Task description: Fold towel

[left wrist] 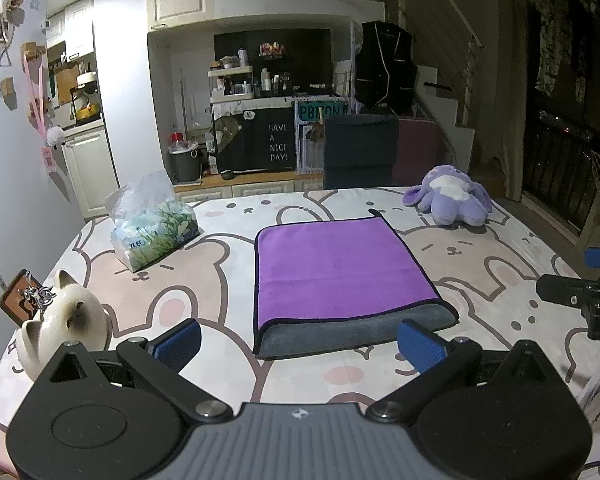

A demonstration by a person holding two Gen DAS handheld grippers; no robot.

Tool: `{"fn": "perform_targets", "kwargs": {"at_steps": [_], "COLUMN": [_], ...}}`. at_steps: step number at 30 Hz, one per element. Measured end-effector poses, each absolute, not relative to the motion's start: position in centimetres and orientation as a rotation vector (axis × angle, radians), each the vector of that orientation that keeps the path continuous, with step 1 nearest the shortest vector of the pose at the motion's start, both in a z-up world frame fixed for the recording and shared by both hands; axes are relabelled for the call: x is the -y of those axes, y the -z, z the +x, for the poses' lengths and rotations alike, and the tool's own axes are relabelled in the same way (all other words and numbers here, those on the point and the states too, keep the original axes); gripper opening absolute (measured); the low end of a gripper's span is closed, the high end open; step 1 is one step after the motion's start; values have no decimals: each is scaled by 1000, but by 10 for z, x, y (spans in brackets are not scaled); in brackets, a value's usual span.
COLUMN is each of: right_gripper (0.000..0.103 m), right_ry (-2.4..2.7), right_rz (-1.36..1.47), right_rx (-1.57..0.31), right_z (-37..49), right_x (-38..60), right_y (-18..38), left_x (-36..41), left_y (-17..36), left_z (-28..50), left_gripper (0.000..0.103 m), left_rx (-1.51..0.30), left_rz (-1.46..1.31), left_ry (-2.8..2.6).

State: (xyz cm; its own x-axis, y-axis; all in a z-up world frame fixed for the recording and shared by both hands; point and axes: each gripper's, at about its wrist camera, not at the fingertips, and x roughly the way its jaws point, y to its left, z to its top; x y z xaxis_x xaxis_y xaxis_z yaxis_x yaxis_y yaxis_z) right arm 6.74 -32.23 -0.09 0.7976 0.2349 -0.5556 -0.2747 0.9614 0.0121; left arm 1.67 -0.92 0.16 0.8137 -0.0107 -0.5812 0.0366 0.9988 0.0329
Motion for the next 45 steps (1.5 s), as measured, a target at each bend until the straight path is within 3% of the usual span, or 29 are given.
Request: {"fn": "perform_targets", "kwargs": {"at_steps": [21,45], "right_gripper": [103,103], "right_ry": [-290,-327], "right_rz": [-129,-131], "right_rx": [-581,-685], "right_z": [109,177], "right_x": [314,315], "right_y": [1,46], "left_x": [-7,-24], "left_y": [0,45], "left_z": [69,142], "left_gripper": [103,103], "left_rx": [-649,-702], "left_rz": [29,27], "left_ry": [10,149]}}
